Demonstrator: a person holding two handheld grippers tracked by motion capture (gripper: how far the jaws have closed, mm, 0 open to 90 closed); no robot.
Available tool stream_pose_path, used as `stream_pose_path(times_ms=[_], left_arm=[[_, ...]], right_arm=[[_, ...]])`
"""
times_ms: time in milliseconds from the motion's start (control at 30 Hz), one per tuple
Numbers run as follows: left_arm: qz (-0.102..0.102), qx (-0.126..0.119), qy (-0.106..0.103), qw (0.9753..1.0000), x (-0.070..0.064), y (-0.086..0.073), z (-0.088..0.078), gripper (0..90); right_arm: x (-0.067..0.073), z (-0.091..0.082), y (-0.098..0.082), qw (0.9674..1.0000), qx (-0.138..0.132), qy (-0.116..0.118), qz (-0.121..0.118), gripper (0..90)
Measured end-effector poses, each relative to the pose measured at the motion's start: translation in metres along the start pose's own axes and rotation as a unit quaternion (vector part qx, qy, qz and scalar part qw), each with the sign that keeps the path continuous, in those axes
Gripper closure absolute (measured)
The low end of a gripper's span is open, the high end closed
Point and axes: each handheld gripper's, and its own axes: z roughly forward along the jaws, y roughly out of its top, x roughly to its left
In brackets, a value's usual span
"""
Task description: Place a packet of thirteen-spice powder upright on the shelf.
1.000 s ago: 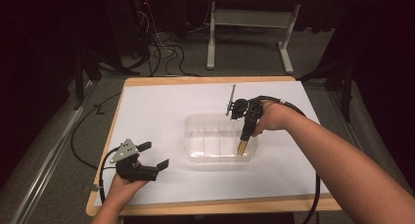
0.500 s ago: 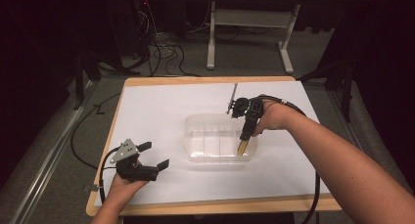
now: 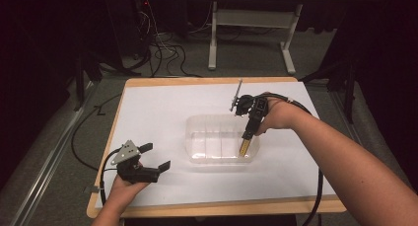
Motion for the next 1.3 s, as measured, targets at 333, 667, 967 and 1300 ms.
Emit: stream_pose_path(times_ms=[333,667,967,1300], left_arm=[[0.002,0.003,0.0,1.0,0.0,0.0,0.0,2.9],[0.002,0.005,-0.001,1.0,-0.001,0.0,0.001,2.9],[0.003,0.007,0.001,1.0,-0.002,0.0,0.002,2.9],[0.003,0.01,0.002,0.9999,-0.002,-0.001,0.003,2.9]], right_arm=[[-0.001,-0.012,-0.013,1.0,-0.003,-0.004,0.009,19.5],[-0.003,-0.016,-0.043,0.9994,-0.001,-0.007,0.034,18.4],[-0.004,-0.011,-0.073,0.9982,-0.003,-0.007,0.059,18.1],[-0.008,-0.003,-0.107,0.9962,-0.002,-0.006,0.087,17.7]])
